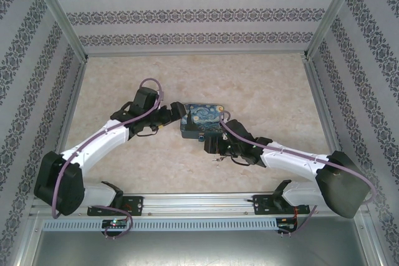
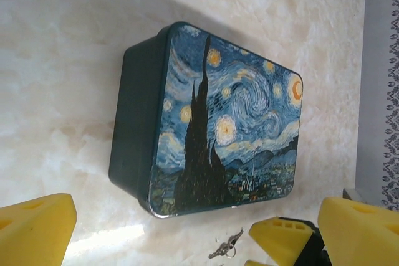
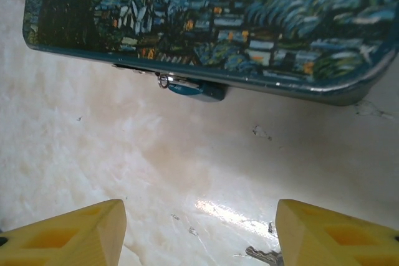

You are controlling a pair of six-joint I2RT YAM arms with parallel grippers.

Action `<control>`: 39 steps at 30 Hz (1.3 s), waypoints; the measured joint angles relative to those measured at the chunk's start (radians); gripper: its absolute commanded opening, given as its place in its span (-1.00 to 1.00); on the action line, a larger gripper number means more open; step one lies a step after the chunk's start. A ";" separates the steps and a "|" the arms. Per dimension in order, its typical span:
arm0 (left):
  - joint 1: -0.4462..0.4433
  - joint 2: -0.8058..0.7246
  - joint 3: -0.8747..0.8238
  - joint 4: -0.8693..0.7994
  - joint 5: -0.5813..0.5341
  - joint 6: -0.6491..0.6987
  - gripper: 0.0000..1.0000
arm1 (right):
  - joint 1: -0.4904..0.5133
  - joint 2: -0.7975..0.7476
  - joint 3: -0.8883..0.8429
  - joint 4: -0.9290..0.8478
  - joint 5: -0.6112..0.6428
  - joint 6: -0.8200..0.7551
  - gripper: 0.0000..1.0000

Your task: Unlock a padlock with a key

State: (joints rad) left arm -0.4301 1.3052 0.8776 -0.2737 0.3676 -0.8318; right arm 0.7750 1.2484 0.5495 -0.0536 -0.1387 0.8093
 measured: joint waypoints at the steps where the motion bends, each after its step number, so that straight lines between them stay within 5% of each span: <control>1: -0.001 -0.012 -0.009 0.000 0.003 -0.003 0.99 | 0.000 -0.009 0.005 -0.018 0.005 -0.006 0.21; 16: -0.016 -0.034 -0.033 0.032 0.017 -0.041 0.99 | 0.002 -0.053 0.136 -0.371 0.079 -0.146 0.30; 25: -0.016 0.001 -0.033 0.044 0.013 -0.049 0.99 | 0.055 -0.034 0.113 -0.392 0.136 0.233 0.29; 39: -0.021 0.010 -0.033 0.122 -0.002 -0.073 0.99 | 0.095 0.146 0.231 -0.503 0.201 0.729 0.02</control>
State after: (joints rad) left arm -0.4515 1.3148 0.8444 -0.1516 0.3656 -0.9051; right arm 0.8696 1.3941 0.7807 -0.5568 0.0628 1.5379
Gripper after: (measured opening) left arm 0.996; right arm 0.518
